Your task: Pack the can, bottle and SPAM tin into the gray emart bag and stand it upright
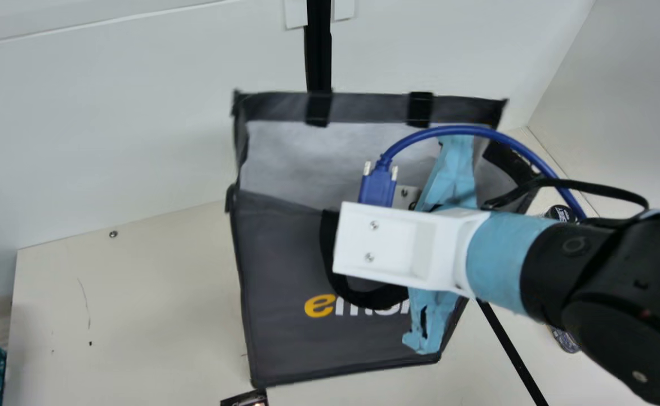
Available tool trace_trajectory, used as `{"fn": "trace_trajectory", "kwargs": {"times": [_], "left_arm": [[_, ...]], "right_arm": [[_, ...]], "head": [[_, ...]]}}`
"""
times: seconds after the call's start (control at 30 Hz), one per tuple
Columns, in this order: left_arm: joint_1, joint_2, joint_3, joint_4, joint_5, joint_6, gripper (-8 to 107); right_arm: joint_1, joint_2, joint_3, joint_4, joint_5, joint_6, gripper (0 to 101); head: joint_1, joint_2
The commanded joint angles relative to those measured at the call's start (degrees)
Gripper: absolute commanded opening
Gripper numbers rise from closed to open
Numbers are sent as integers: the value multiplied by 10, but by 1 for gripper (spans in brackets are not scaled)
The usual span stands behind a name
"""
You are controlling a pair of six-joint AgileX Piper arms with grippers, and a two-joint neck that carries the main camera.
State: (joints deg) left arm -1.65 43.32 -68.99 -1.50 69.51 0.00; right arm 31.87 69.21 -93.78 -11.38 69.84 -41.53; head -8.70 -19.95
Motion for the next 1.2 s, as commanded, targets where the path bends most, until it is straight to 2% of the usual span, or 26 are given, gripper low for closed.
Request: {"fn": "trace_trajectory", "kwargs": {"times": [0.0, 0.4, 0.77, 1.17], "left_arm": [[0, 0, 0, 0, 0, 0, 90], [0, 0, 0, 0, 0, 0, 90], [0, 0, 0, 0, 0, 0, 90], [0, 0, 0, 0, 0, 0, 90]], "right_arm": [[17, 2, 4, -7, 1, 15, 0], [90, 7, 29, -31, 1, 85, 2], [111, -8, 36, -40, 1, 101, 39], [78, -38, 21, -25, 1, 65, 79]], "head": [[-13, 0], [-13, 0], [-13, 0], [-13, 0]]}}
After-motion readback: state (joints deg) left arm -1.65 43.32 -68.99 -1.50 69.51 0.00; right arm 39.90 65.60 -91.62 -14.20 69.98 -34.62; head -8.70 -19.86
